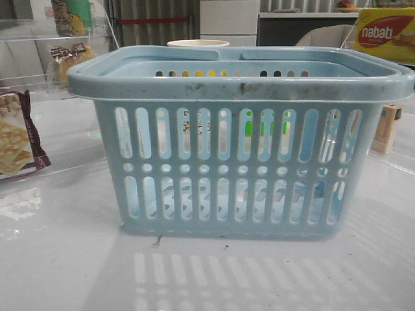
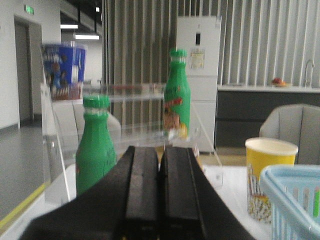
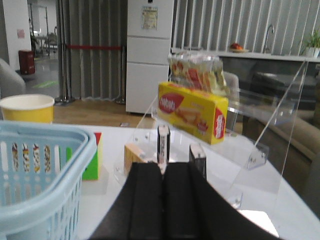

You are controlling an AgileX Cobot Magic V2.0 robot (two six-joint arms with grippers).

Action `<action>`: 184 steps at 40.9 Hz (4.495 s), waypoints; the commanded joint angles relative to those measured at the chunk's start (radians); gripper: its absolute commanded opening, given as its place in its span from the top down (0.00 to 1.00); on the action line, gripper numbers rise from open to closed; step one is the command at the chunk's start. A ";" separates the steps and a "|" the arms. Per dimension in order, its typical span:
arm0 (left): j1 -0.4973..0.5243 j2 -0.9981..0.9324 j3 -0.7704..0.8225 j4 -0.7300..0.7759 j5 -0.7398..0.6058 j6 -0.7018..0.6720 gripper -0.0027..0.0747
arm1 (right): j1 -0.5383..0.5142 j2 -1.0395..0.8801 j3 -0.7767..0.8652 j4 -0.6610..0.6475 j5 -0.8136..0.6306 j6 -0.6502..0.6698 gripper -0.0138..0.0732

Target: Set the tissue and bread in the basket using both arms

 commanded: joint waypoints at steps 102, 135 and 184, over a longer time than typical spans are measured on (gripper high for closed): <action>-0.399 0.635 -0.420 0.037 0.517 0.016 0.38 | -0.160 1.708 -1.122 -0.079 0.269 -0.007 0.29; -0.399 0.635 -0.420 0.037 0.517 0.016 0.38 | -0.023 1.482 -1.158 0.037 0.319 -0.007 0.59; -0.399 0.635 -0.420 0.037 0.517 0.016 0.38 | 0.519 1.601 -1.155 0.081 0.456 -0.007 0.24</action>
